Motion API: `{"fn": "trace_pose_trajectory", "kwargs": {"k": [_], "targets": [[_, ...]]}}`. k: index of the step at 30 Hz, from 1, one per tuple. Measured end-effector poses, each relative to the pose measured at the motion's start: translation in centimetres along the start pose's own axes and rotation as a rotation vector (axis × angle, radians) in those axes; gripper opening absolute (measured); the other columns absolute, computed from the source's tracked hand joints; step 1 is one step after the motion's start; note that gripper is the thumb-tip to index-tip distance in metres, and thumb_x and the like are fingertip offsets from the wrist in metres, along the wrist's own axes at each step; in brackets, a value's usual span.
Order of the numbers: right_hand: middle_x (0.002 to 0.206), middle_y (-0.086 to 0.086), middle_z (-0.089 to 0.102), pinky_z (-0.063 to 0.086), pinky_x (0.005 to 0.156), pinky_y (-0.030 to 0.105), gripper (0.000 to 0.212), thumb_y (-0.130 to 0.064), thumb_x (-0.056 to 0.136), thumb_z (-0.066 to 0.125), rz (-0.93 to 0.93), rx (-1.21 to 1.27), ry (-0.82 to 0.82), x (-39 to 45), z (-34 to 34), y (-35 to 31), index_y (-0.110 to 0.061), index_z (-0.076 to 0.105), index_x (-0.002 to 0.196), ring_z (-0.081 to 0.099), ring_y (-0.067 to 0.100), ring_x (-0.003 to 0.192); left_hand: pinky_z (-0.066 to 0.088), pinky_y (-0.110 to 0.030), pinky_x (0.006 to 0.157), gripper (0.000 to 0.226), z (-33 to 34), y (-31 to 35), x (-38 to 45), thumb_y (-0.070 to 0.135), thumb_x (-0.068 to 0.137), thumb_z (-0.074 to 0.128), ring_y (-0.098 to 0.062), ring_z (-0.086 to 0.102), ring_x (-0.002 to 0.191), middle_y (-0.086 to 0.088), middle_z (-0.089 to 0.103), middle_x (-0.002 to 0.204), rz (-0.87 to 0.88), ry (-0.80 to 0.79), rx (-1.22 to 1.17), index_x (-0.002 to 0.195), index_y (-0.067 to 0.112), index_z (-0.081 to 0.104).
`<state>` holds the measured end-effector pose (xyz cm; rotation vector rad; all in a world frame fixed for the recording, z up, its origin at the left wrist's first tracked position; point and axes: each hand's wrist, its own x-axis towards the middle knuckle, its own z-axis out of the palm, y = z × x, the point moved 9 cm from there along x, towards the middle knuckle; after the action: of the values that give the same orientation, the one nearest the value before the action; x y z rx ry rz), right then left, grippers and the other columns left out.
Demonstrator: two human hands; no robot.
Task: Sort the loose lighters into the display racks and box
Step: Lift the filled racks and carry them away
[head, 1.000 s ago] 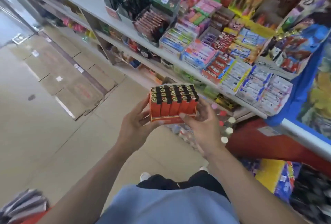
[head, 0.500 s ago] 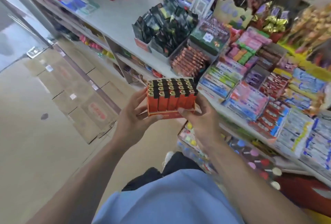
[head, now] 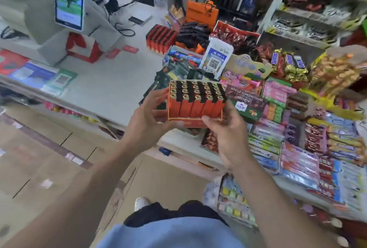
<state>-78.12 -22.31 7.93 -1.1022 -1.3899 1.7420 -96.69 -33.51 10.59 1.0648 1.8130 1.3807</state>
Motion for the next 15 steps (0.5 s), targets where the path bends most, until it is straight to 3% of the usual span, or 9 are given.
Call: {"fn": "trace_pose_trajectory", "kwargs": {"k": [6,11,15], "targets": [[0.127,-0.003,0.07,0.051,0.106,0.049,0.062,-0.004,0.082,0.082,-0.079,0.043,0.214,7.1,-0.3,-4.4,-0.022,0.058,0.136,0.066,0.017,0.119,0.052,-0.045,0.105,0.082,0.1,2.9,12.4,0.061,0.064,0.087,-0.002,0.061,0.123,0.021,0.063,0.134,0.132,-0.19,0.028,0.133,0.046,0.045],[0.125,-0.007,0.071,0.053,0.104,0.048,0.063,0.0,0.084,0.079,-0.085,0.105,0.252,15.9,-1.3,-7.4,-0.03,0.054,0.134,0.069,0.014,0.114,0.046,-0.04,0.111,0.077,1.7,5.5,23.4,0.036,0.072,0.091,0.001,0.058,0.126,0.018,0.066,0.13,0.271,-0.283,0.076,0.134,0.038,0.046],[0.121,0.001,0.073,0.057,0.097,0.049,0.062,0.004,0.086,0.075,-0.104,0.146,0.236,23.3,-1.6,-9.8,-0.02,0.052,0.139,0.071,0.023,0.111,0.045,-0.038,0.113,0.09,3.0,6.5,32.2,0.045,0.071,0.091,-0.003,0.057,0.13,0.011,0.064,0.135,0.332,-0.325,0.158,0.145,0.028,0.043]]}}
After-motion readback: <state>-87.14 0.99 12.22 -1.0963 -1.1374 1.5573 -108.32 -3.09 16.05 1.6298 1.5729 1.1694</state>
